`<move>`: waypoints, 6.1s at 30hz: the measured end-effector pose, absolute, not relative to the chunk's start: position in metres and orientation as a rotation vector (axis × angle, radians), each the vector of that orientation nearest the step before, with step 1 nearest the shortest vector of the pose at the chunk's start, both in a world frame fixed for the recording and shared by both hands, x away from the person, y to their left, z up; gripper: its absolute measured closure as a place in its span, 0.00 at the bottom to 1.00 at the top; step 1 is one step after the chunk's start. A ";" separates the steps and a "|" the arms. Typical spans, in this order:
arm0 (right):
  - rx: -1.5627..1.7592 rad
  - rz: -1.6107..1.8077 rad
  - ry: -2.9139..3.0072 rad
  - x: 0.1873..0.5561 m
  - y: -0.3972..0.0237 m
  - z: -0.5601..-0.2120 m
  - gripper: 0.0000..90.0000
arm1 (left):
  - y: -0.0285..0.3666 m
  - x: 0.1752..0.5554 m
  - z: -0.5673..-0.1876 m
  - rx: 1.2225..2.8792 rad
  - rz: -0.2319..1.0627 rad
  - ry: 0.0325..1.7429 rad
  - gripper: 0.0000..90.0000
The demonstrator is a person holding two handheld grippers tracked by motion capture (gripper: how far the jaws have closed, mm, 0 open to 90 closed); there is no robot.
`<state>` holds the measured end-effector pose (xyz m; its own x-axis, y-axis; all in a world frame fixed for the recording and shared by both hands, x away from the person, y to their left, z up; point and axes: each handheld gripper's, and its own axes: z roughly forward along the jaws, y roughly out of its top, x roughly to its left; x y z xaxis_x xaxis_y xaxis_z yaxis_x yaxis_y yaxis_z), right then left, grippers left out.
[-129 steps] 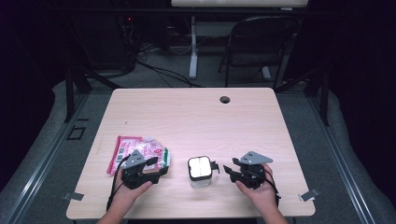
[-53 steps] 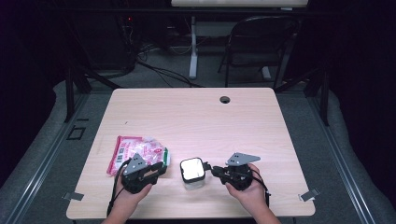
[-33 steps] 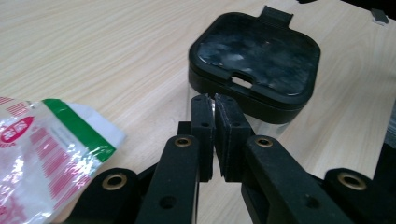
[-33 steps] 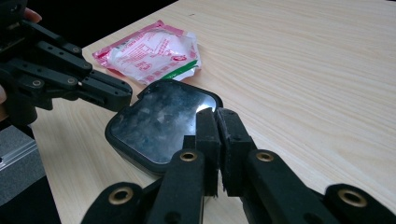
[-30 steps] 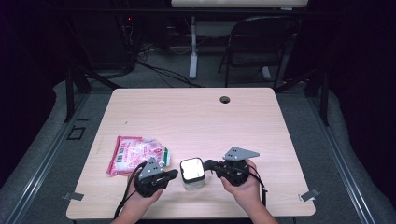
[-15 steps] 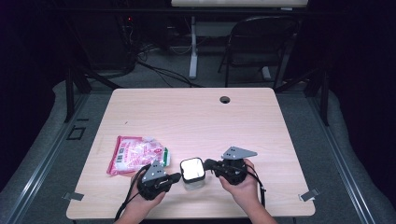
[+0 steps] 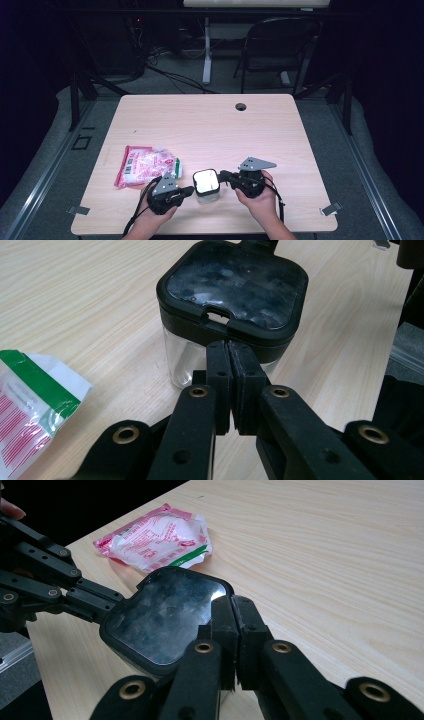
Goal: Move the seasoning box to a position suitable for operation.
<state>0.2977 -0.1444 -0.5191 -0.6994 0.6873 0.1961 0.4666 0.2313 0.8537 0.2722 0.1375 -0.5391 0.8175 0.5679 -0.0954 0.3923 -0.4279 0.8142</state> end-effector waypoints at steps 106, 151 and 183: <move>0.889 1.388 2.276 0.268 -0.126 -0.515 0.60 | 0.116 0.314 -0.527 2.059 0.273 0.822 0.59; 1.005 1.470 2.268 0.269 -0.163 -0.516 0.74 | 0.112 0.310 -0.533 2.063 0.276 0.756 0.73; 1.131 1.459 2.249 0.305 -0.164 -0.528 0.81 | 0.195 0.321 -0.509 1.900 0.369 0.961 0.63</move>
<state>0.3048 -0.1641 -0.5276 -0.6747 0.7085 0.2068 0.4777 0.2056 0.8541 0.3213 0.1955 -0.5093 0.6466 0.7507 -0.1356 0.4670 -0.2489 0.8485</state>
